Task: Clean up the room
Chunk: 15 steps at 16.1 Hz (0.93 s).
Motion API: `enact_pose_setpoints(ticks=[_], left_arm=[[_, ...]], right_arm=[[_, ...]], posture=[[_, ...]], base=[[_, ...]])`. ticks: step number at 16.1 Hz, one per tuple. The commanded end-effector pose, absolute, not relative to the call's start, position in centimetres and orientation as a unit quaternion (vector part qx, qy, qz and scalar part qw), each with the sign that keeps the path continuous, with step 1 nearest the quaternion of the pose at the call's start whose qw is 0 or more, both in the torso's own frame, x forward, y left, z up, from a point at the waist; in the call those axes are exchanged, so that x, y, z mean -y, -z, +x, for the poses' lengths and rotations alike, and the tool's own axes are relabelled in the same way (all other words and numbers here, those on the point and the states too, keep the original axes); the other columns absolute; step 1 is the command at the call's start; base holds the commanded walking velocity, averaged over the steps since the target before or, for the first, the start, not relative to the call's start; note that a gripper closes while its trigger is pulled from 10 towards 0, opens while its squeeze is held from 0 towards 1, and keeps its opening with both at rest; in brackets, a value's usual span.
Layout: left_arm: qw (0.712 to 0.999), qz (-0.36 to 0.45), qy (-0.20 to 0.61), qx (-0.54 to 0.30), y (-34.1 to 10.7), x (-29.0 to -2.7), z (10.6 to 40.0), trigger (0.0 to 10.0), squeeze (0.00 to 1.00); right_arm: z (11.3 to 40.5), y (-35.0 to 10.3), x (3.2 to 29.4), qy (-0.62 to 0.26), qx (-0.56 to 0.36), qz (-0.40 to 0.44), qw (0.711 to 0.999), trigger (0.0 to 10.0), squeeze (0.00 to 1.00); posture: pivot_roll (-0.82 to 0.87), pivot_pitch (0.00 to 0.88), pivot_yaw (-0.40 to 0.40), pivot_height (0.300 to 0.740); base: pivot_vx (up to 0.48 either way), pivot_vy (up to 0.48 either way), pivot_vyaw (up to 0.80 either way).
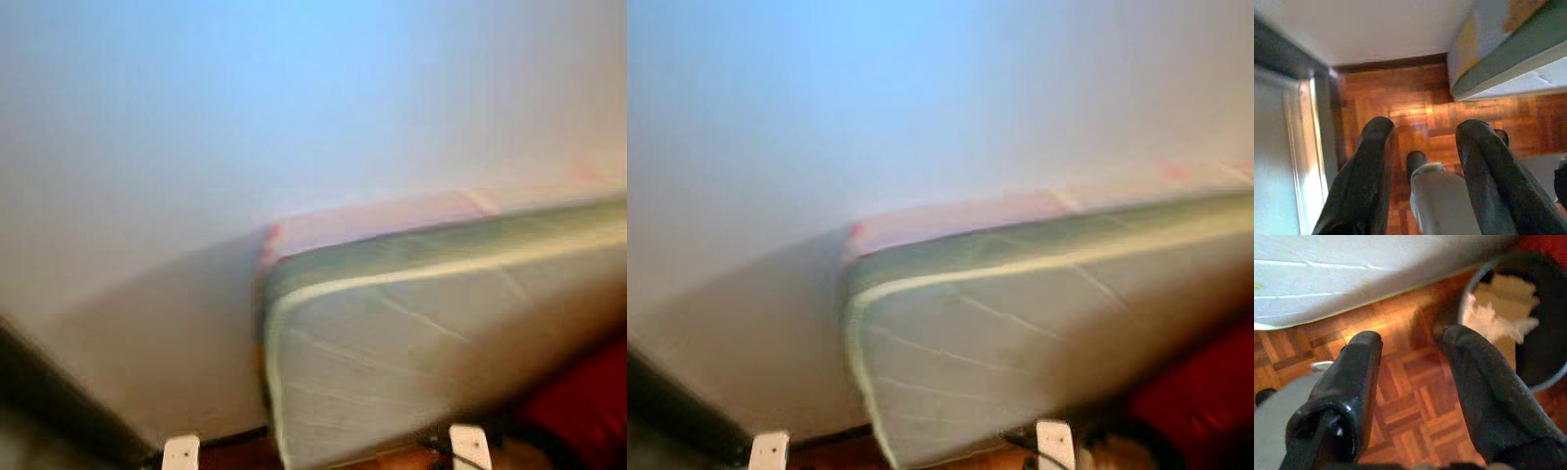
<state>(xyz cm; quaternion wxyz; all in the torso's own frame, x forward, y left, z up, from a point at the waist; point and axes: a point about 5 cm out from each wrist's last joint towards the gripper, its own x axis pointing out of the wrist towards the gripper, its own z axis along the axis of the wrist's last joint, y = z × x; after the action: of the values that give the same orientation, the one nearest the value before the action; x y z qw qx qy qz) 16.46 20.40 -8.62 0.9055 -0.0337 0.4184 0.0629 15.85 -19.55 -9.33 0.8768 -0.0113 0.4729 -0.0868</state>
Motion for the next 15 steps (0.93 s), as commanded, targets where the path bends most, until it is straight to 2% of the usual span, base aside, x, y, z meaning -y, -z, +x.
enact_pose_setpoints(ticks=[1, 12, 15], left_arm=[[0.873, 0.014, -0.005, -0.488, 8.82, -23.07, 15.27, 10.0, 0.00], [0.876, 0.010, -0.005, -0.482, 8.80, -22.35, 15.77, 10.0, 0.00], [0.877, 0.010, -0.002, -0.480, 8.76, -22.18, 15.92, 10.0, 0.00]], right_arm=[[15.78, 9.54, 17.91, 0.013, -0.481, 0.078, 0.873, 10.0, 0.00], [15.83, 9.54, 17.77, 0.011, -0.482, 0.078, 0.873, 10.0, 0.00], [15.77, 9.55, 17.98, 0.020, -0.480, 0.078, 0.873, 10.0, 0.00]], posture=[[-0.01, 0.000, 0.010, 0.740], [0.00, 0.000, 0.006, 0.740], [0.00, 0.000, 0.006, 0.740]], base=[[0.000, 0.000, -0.77], [0.000, 0.000, -0.77], [0.000, 0.000, 0.00]])
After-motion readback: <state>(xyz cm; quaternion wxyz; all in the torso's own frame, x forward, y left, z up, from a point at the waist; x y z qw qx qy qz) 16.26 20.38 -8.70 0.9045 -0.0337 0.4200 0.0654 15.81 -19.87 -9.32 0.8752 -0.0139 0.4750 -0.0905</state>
